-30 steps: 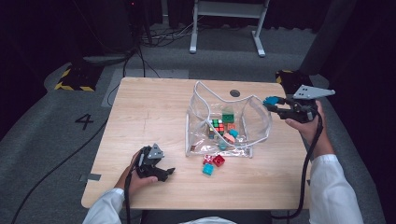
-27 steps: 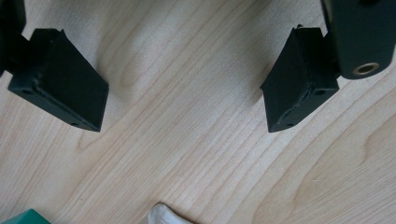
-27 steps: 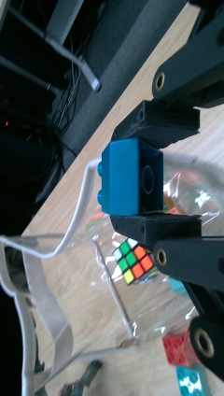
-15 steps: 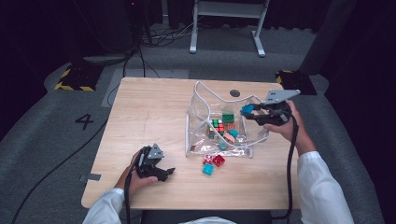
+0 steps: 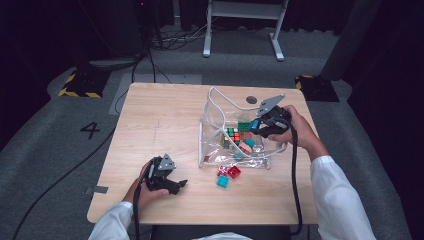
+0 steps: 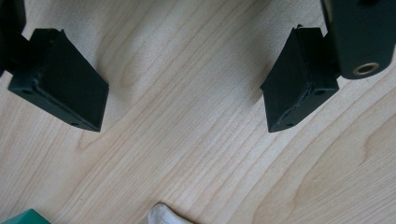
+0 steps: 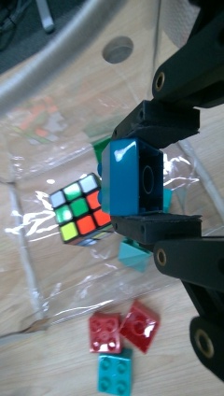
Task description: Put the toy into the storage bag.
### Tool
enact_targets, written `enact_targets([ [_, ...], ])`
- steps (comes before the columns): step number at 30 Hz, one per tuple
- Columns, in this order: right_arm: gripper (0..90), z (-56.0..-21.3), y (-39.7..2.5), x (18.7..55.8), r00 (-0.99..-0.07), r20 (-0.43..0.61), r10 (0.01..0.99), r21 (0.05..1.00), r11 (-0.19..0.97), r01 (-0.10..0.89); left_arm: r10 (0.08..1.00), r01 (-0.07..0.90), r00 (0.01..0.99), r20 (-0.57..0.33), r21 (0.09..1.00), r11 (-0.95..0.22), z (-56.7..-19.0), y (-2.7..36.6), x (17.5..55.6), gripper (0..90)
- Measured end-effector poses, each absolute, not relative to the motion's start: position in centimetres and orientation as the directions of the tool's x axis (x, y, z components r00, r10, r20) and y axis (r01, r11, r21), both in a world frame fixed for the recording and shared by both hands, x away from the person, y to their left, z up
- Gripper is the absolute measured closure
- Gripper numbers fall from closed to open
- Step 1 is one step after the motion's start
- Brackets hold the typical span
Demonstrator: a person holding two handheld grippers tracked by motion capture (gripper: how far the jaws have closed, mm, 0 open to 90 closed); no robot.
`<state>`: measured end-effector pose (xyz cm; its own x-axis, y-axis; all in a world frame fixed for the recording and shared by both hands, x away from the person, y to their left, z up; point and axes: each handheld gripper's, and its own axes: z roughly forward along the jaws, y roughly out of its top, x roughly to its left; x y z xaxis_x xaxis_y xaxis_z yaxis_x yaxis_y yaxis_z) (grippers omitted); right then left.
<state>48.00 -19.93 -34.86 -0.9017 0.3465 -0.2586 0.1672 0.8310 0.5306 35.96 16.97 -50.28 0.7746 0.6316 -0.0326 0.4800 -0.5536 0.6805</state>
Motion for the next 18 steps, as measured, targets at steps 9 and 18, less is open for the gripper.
enact_targets([
  [9,58.7,-35.9,-21.2,48.7,-0.908,-0.245,0.339,0.400,0.889,0.224,0.632,0.480,0.775,-0.033,0.680,-0.554,-50.3,17.0,36.0,14.4],
  [18,58.8,-35.9,-23.2,48.9,-0.897,-0.251,0.364,0.288,0.913,0.290,0.630,0.479,0.776,-0.031,0.679,-0.557,-50.3,17.0,36.0,14.3],
])
